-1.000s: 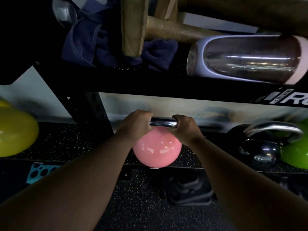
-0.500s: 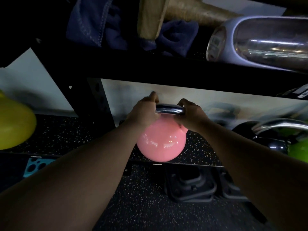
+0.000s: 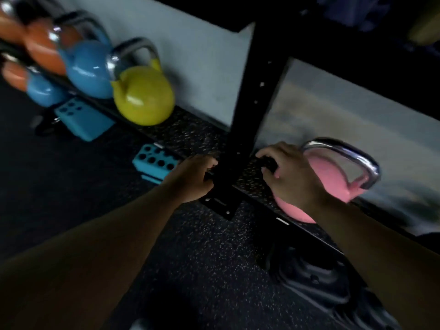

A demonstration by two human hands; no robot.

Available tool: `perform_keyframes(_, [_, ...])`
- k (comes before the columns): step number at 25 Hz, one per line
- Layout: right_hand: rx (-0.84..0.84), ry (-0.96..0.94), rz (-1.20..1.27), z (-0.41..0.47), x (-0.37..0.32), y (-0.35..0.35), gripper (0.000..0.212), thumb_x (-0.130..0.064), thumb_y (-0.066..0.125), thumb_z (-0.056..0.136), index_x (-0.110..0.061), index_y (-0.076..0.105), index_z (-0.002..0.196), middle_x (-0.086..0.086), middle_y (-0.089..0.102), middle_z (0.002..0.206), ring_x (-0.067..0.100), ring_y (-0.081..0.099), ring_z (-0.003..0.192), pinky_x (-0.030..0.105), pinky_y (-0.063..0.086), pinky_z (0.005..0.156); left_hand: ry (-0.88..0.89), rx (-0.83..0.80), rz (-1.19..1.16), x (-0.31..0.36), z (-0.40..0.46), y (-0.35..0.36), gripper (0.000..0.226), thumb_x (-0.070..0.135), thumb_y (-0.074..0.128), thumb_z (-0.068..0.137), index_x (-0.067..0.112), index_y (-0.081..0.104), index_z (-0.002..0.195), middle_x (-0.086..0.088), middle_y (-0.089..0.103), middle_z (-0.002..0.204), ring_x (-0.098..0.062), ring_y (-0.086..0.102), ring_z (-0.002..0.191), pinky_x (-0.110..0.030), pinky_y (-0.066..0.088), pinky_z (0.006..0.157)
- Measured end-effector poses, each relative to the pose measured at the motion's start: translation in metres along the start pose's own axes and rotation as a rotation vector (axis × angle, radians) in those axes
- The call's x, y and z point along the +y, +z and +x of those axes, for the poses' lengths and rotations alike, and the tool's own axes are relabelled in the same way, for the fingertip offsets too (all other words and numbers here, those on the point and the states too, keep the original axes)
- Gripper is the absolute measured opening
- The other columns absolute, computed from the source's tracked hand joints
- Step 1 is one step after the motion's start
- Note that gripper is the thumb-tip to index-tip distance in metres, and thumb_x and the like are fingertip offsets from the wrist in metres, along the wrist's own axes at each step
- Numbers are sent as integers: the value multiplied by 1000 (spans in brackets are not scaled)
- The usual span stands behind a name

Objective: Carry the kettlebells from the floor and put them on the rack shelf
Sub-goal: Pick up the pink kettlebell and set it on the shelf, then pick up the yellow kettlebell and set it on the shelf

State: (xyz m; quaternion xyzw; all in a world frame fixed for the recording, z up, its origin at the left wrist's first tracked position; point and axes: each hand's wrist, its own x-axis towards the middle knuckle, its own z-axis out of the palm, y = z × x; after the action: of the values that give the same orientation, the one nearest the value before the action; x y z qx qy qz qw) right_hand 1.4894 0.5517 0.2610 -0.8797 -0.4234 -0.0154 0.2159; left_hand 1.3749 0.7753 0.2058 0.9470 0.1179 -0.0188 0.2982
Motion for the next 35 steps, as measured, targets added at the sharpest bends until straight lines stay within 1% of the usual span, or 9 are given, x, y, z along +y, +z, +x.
perform_keyframes(5, [-249, -159, 95, 19, -129, 88, 26, -21, 67, 82, -30, 60, 106, -8, 59, 100, 9, 53, 95, 29, 46, 77, -282, 100, 43, -115, -145, -48, 50, 27, 62, 74, 30, 58, 124, 0, 58, 133, -24, 53, 121, -41, 42, 98])
perform_keyframes(11, [-565, -470, 164, -10, -339, 225, 24, -30, 64, 87, -38, 54, 108, -14, 52, 94, 8, 53, 89, 29, 47, 69, -644, 188, -26, -247, -393, -51, 42, 25, 60, 80, 31, 58, 122, 3, 60, 128, -19, 54, 119, -42, 43, 97])
perform_keyframes(16, [-779, -663, 176, -113, -524, 330, 25, -30, 65, 87, -37, 54, 109, -14, 53, 94, 9, 54, 92, 30, 49, 74, -946, 224, -137, -313, -620, -22, 41, 23, 62, 83, 37, 54, 121, 5, 58, 130, -18, 52, 121, -45, 42, 99])
perform_keyframes(22, [-1035, -893, 135, -269, -709, 431, 26, -31, 64, 87, -37, 54, 111, -12, 56, 97, 10, 53, 94, 30, 48, 75, -1264, 350, -238, -344, -846, 38, 41, 36, 61, 78, 32, 56, 118, 2, 61, 123, -25, 54, 116, -42, 40, 88])
perform_keyframes(25, [-1082, -1011, 80, -321, -760, 470, 25, -28, 63, 85, -32, 57, 109, -6, 57, 98, 16, 54, 97, 39, 49, 82, -1407, 376, -312, -351, -906, 79, 52, 45, 60, 74, 31, 53, 123, 2, 60, 125, -25, 53, 117, -44, 44, 91])
perform_keyframes(27, [-1115, -1120, 0, -350, -781, 500, 26, -23, 62, 83, -27, 57, 108, -1, 57, 102, 23, 53, 100, 43, 48, 85, -1504, 377, -405, -358, -925, 109, 65, 46, 67, 71, 29, 47, 131, 0, 54, 132, -27, 49, 122, -47, 45, 96])
perform_keyframes(30, [-1128, -1309, -219, -380, -790, 550, 41, -14, 60, 78, -25, 51, 117, 4, 50, 112, 29, 49, 105, 44, 45, 86, -1554, 364, -506, -379, -926, 150, 78, 47, 71, 73, 23, 39, 140, -6, 48, 138, -31, 46, 125, -49, 45, 98])
perform_keyframes(32, [-1120, -1435, -419, -389, -787, 576, 49, -9, 58, 79, -24, 46, 124, 6, 45, 121, 31, 46, 109, 44, 43, 88, -1551, 346, -559, -393, -914, 172, 76, 44, 73, 73, 20, 41, 138, -7, 50, 135, -31, 46, 122, -49, 46, 95])
perform_keyframes(35, [-1105, -1464, -462, -394, -780, 605, 28, -15, 59, 88, -17, 51, 115, 9, 49, 120, 32, 47, 110, 43, 42, 86, -1511, 307, -641, -413, -895, 203, 45, 44, 73, 77, 17, 57, 109, -7, 59, 107, -30, 56, 100, -38, 47, 72])
